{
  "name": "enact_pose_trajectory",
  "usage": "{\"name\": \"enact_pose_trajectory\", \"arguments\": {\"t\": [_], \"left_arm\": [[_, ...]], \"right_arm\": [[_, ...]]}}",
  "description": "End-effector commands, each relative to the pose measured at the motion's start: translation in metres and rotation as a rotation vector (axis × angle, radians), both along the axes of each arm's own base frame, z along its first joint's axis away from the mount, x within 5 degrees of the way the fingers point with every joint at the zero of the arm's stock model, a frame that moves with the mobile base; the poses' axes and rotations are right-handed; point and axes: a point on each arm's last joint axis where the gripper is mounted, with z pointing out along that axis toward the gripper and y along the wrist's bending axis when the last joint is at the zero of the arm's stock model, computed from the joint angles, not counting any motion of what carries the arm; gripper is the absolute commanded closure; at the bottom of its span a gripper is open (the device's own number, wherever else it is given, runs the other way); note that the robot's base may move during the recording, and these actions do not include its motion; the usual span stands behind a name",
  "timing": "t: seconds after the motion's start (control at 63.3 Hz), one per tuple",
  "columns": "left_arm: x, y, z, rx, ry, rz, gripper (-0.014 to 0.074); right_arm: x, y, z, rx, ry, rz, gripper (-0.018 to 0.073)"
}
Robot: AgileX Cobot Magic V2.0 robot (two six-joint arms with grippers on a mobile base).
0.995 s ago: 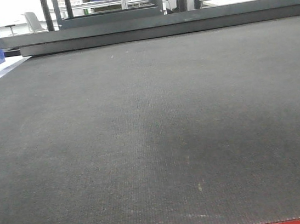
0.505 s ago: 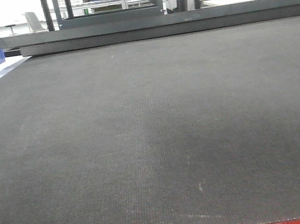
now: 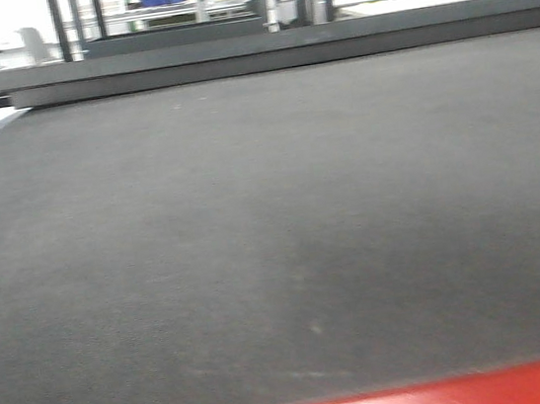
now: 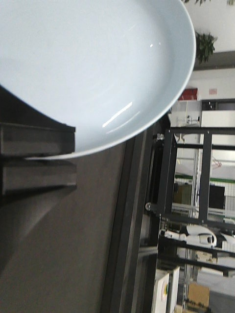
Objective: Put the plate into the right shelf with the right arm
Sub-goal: 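Drive the base toward the steel shelf holding the plate in right gripper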
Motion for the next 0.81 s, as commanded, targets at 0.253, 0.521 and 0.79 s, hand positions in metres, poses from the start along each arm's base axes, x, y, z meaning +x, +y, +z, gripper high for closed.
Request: {"name": "enact_pose_trajectory", "arguments": {"t": [0.253,0.521,0.79], "left_arm": [[-0.0005,0.0015,0.0062,-0.011,-0.088,0.017,0.0643],[-0.0005,0.0015,0.0062,-0.011,-0.088,0.017,0.0643],[-0.0005,0.0015,0.0062,-0.011,-0.088,0.017,0.0643]], "right_arm": [[-0.0026,0.0002,0.0163,0.02,-0.108,0.009,0.0531],[-0.0026,0.0002,0.0163,0.02,-0.108,0.009,0.0531],[-0.0026,0.0002,0.0163,0.02,-0.108,0.009,0.0531]]}}
